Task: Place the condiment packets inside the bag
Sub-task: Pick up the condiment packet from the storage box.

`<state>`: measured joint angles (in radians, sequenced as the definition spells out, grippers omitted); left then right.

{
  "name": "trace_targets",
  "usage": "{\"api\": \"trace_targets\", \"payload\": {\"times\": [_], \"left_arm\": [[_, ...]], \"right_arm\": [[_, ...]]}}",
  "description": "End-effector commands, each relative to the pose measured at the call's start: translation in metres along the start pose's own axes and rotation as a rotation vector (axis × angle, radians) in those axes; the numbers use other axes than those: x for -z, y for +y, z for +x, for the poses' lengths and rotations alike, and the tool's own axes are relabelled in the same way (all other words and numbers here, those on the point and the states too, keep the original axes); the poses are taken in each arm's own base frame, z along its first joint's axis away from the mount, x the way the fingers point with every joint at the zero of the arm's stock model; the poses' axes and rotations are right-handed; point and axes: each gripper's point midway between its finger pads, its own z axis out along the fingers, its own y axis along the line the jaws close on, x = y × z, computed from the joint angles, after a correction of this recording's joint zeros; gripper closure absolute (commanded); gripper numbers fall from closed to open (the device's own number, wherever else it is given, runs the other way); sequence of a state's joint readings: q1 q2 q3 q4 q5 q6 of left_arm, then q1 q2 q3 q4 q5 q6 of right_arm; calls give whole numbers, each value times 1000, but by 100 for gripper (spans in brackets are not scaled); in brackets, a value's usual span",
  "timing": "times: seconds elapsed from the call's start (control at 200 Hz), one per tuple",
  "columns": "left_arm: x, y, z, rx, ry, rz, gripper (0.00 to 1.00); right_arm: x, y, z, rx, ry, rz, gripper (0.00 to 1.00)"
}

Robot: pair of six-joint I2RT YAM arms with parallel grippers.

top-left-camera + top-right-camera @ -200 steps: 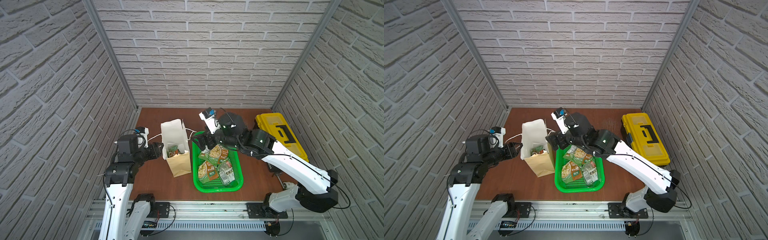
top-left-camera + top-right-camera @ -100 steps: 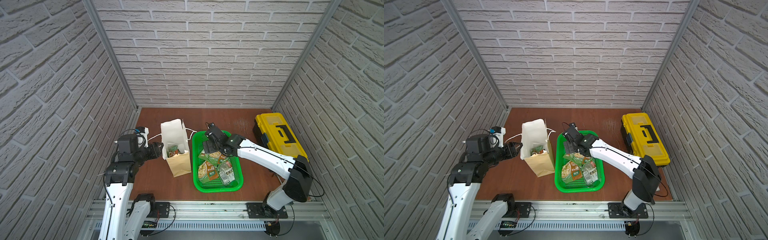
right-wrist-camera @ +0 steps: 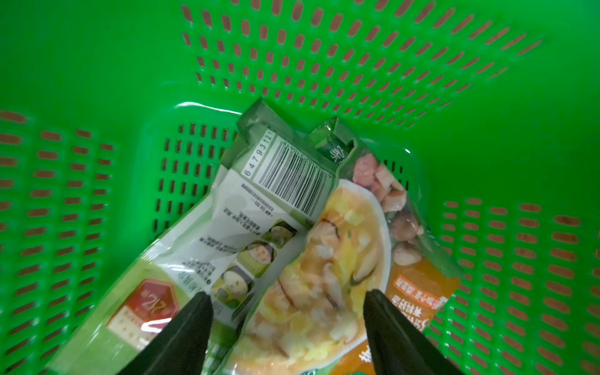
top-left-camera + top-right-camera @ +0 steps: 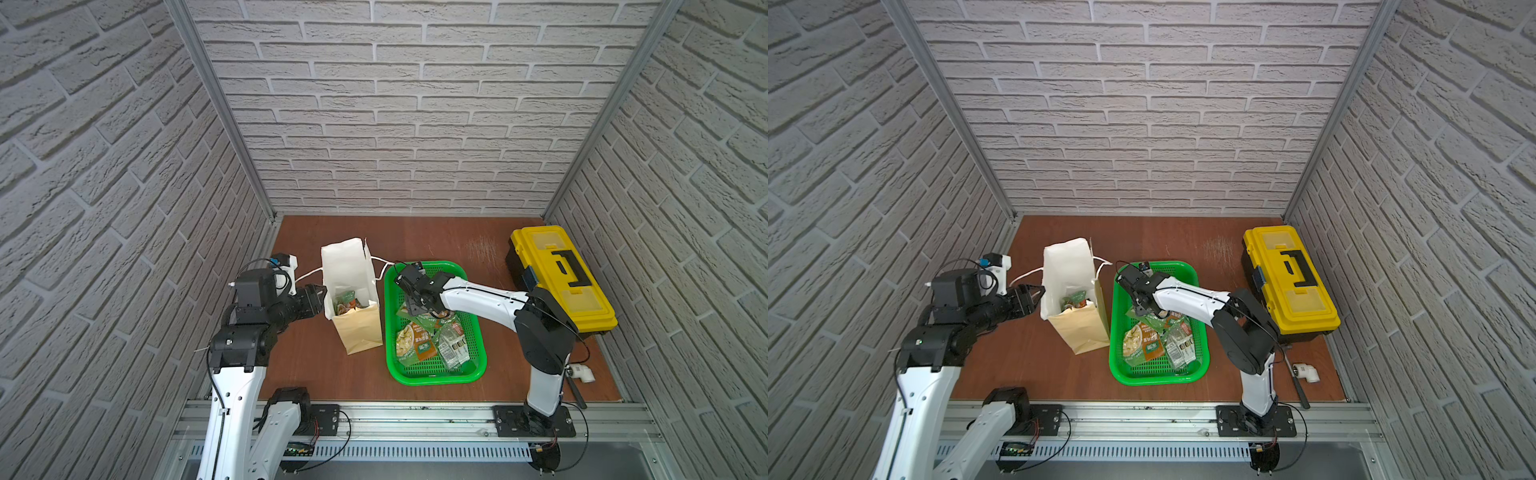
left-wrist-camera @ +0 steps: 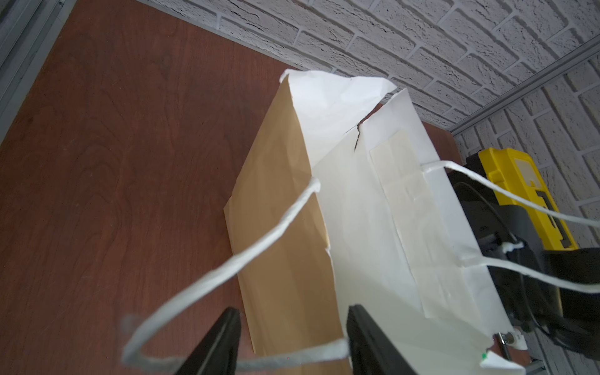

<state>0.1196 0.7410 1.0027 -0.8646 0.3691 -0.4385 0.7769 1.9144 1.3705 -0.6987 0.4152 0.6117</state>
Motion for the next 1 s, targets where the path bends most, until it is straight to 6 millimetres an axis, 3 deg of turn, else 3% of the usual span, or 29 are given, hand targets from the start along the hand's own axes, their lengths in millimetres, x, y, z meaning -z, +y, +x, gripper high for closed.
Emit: {"api": "trace_targets", "payload": {"times": [0.0,0.095,0.19,0.35,0.51,0.61,0.785,0.995], "left_arm": [[0,1,-2,-18,-20,-1,43],[-1,1,-2,-18,-19,2,43],[-1,1,-3,-16,-21,1,43],[-3,2,-4,-14,-16,-3,43],[-4,4,-3,-14,-22,-9,43],[-4,5,-1,-11,-21,-8,43],[-3,4,-1,-12,-23,-7,43],[-7,6,2,-2,-16,-4,43]], "right_arm": [[0,-10,-4,-20,-7,55,22],[-6,-12,-1,-10,5,79,23],[-6,-14,-3,-6,4,97,32],[10,-26,-12,-9,-46,120,58],[32,-35,-22,-10,-100,108,97],[48,-40,-27,-15,-129,87,97],[97,-28,-45,-25,-220,-94,97],[198,-6,-74,9,-440,-405,97]]}}
